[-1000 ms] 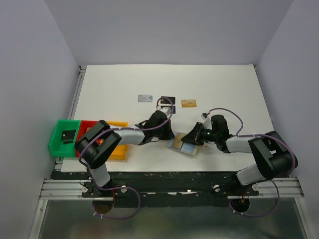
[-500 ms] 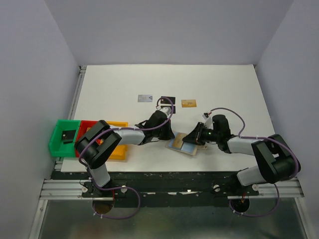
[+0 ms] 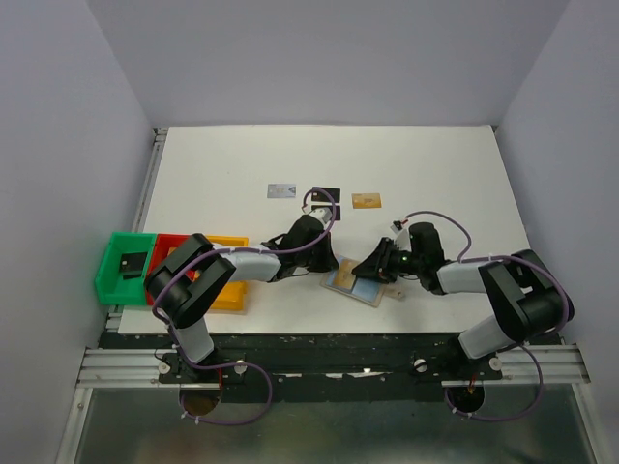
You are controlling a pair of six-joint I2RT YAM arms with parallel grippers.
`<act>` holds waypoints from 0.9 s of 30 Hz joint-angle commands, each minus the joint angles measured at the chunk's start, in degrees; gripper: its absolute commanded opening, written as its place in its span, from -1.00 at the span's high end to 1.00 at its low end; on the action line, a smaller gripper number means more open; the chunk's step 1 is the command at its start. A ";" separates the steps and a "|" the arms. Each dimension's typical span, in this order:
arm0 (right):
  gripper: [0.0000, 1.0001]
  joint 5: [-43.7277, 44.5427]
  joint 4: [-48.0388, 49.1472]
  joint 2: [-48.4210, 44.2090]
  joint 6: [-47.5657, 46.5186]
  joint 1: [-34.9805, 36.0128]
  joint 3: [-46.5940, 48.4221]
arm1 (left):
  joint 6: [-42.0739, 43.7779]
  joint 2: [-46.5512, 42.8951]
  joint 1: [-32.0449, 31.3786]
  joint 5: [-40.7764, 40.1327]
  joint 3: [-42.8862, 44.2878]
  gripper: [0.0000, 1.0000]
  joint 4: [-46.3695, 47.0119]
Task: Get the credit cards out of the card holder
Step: Remove the credit card from the card holder.
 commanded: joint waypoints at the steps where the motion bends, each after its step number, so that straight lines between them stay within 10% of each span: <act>1: 0.27 -0.77 -1.38 1.61 -1.16 -0.36 1.97 | -0.10 0.18 -0.73 -1.88 -2.47 1.00 -5.26; 15: 0.21 -2.26 -1.12 5.13 -1.34 -0.36 2.32 | -0.90 -1.05 -1.08 -3.81 -3.27 1.00 -6.22; 27: 0.22 -3.49 19.08 7.94 7.80 -0.36 -1.37 | -0.98 -1.40 -2.14 -4.96 -4.14 1.00 -7.72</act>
